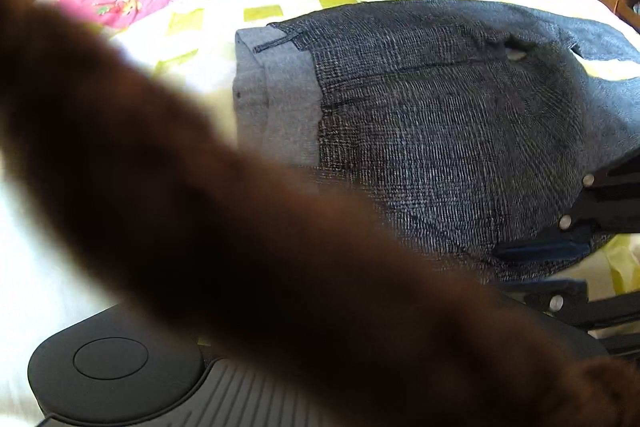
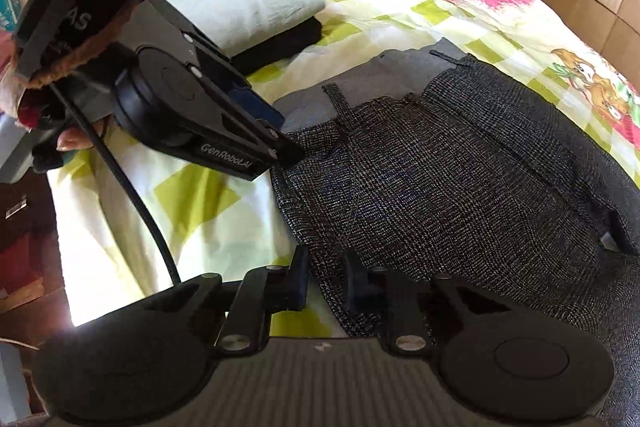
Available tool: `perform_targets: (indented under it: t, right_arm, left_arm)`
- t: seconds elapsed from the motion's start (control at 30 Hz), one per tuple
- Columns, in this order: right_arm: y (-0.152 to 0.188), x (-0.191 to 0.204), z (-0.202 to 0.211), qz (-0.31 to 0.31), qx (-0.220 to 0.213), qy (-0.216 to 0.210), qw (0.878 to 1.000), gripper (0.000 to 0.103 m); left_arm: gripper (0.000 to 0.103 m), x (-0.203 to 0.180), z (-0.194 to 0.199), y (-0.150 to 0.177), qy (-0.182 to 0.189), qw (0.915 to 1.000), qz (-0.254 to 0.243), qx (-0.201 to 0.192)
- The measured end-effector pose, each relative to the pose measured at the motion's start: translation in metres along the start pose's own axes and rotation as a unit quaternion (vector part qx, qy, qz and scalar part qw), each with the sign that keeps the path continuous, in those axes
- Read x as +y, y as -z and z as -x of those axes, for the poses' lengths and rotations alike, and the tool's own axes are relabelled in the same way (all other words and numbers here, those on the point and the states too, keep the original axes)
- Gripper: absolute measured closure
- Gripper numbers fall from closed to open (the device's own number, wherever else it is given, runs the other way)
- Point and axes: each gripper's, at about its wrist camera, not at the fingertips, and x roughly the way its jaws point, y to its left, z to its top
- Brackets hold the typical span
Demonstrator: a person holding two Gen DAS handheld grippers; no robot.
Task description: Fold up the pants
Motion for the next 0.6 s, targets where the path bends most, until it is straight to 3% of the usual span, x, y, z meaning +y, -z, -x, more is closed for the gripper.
perform_targets:
  t: [0.1, 0.17, 0.23, 0.27, 0.4, 0.6]
  right_arm:
    - [0.004, 0.000, 0.004, 0.010, -0.002, -0.004, 1.000, 0.069]
    - [0.002, -0.008, 0.005, -0.002, 0.000, -0.012, 1.000, 0.069]
    - [-0.001, -0.011, 0.007, -0.008, 0.000, -0.014, 1.000, 0.069]
    - [-0.003, -0.013, 0.006, -0.009, 0.001, -0.013, 1.000, 0.069]
    - [-0.010, -0.012, 0.002, -0.010, -0.004, 0.000, 1.000, 0.067]
    - [-0.018, -0.003, -0.020, 0.018, -0.016, 0.030, 0.999, 0.059]
  left_arm:
    - [0.072, 0.012, 0.017, 0.000, 0.044, 0.9985, 0.021, -0.024]
    - [0.068, 0.012, 0.022, -0.003, 0.021, 0.9987, -0.001, -0.046]
    - [0.042, 0.010, 0.016, -0.006, -0.001, 0.9982, -0.022, -0.055]
    - [0.039, 0.011, 0.011, -0.009, 0.001, 0.9982, -0.026, -0.054]
    - [0.040, 0.011, -0.009, -0.011, 0.001, 0.9990, -0.025, -0.037]
    - [0.049, 0.012, -0.009, -0.002, -0.003, 0.9995, -0.025, -0.019]
